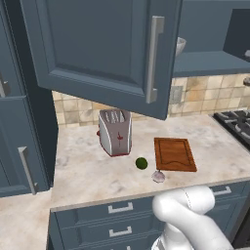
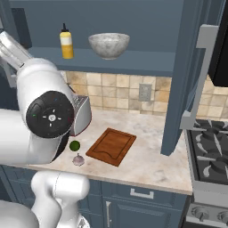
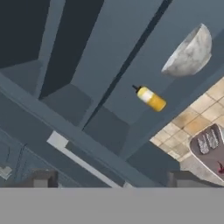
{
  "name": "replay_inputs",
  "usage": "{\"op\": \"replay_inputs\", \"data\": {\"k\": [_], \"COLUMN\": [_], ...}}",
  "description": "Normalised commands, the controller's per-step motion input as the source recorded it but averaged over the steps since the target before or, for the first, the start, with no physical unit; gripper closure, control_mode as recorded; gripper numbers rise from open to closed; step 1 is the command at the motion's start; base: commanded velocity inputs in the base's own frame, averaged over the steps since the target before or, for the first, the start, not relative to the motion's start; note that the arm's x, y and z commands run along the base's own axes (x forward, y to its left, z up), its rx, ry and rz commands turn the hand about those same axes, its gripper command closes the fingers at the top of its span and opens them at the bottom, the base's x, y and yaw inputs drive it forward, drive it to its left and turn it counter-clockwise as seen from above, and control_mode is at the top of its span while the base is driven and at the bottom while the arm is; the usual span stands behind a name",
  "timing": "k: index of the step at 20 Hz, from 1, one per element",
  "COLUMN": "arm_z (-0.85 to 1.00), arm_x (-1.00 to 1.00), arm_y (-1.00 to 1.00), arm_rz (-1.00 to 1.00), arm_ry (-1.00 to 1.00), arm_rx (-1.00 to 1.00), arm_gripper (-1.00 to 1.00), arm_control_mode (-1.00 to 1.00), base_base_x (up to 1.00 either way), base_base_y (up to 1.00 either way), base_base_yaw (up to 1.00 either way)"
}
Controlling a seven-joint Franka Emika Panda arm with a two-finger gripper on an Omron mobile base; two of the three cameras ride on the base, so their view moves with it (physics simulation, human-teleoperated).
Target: Open the cabinet. Place the bowl and condiment on the counter. Then place the lime and garlic on the cutting board.
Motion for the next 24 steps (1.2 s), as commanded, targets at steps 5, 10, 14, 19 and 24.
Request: {"op": "replay_inputs", "data": {"k": [5,10,14,19,24], "arm_z": [-0.59,-0.38,0.08,0.15,-0.18], "arm_x": [1.00,1.00,0.82,0.14,-0.57], "arm_y": [0.16,0.77,0.99,1.00,1.00], "arm_rz": [0.47,0.37,0.36,0.39,0.40], "arm_ry": [0.21,0.19,0.30,0.27,0.19], "arm_rx": [0.35,0.12,0.00,-0.24,-0.09], "arm_gripper": [-1.00,-1.00,-1.00,-1.00,-1.00], "arm_control_mode": [-1.00,-1.00,-1.00,-1.00,-1.00], "base_base_x": [0.00,0.00,0.00,0.00,0.00], "base_base_y": [0.00,0.00,0.00,0.00,0.00], "base_base_yaw": [0.00,0.00,0.00,0.00,0.00]}}
